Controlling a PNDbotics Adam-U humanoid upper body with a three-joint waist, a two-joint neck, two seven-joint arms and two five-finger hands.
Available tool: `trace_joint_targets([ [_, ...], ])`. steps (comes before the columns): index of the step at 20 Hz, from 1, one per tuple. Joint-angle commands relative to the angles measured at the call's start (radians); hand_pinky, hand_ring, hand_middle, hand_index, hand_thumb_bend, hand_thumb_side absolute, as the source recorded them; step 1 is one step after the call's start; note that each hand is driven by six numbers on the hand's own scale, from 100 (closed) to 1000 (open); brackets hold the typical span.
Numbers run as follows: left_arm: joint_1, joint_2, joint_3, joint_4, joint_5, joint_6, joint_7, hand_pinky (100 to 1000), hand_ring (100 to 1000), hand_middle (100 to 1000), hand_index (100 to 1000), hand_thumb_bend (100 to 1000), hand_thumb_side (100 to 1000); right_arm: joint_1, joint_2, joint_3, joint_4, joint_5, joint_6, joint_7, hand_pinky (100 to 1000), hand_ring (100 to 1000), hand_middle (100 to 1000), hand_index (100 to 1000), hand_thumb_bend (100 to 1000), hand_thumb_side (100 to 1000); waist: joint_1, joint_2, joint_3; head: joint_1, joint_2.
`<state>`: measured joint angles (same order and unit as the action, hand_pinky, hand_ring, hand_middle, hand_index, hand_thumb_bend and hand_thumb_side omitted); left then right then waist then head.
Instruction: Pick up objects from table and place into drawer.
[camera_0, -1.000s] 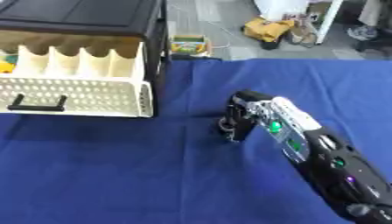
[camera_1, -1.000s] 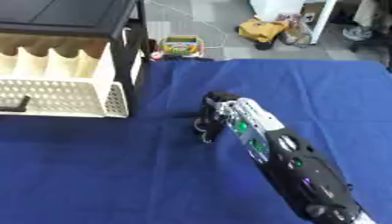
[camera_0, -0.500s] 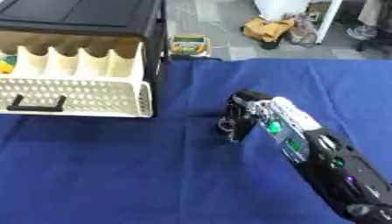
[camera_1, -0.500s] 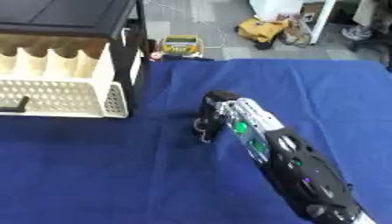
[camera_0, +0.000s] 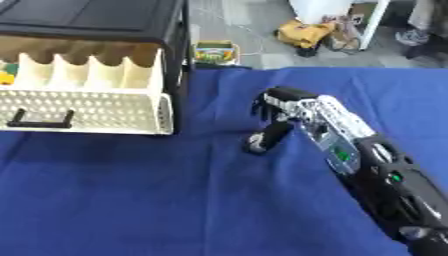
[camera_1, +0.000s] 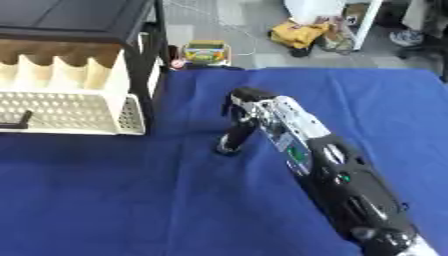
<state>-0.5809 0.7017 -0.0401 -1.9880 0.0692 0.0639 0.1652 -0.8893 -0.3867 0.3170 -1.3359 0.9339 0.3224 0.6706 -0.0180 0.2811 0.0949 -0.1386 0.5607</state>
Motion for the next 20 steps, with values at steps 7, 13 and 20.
trace_joint_targets([
  [7, -0.003, 0.006, 0.008, -0.012, -0.009, 0.000, -0.008, 100, 100, 100, 689, 100, 729, -0.035, -0.002, -0.008, 0.069, 0.038, -0.047, 0.064, 449, 663, 678, 871, 603, 217, 0.006, -0.022, 0.007, -0.003, -0.008],
  [13, -0.001, 0.002, 0.007, -0.012, -0.011, 0.000, -0.011, 100, 100, 100, 689, 100, 730, -0.046, 0.006, -0.016, 0.104, 0.007, -0.068, 0.103, 462, 678, 716, 901, 563, 155, 0.008, -0.021, 0.007, -0.004, -0.007],
  [20, 0.001, -0.001, 0.007, -0.012, -0.012, 0.001, -0.011, 100, 100, 100, 688, 100, 730, -0.051, 0.018, -0.014, 0.120, -0.002, -0.056, 0.101, 470, 683, 723, 896, 557, 144, 0.009, -0.021, 0.011, -0.007, -0.010],
])
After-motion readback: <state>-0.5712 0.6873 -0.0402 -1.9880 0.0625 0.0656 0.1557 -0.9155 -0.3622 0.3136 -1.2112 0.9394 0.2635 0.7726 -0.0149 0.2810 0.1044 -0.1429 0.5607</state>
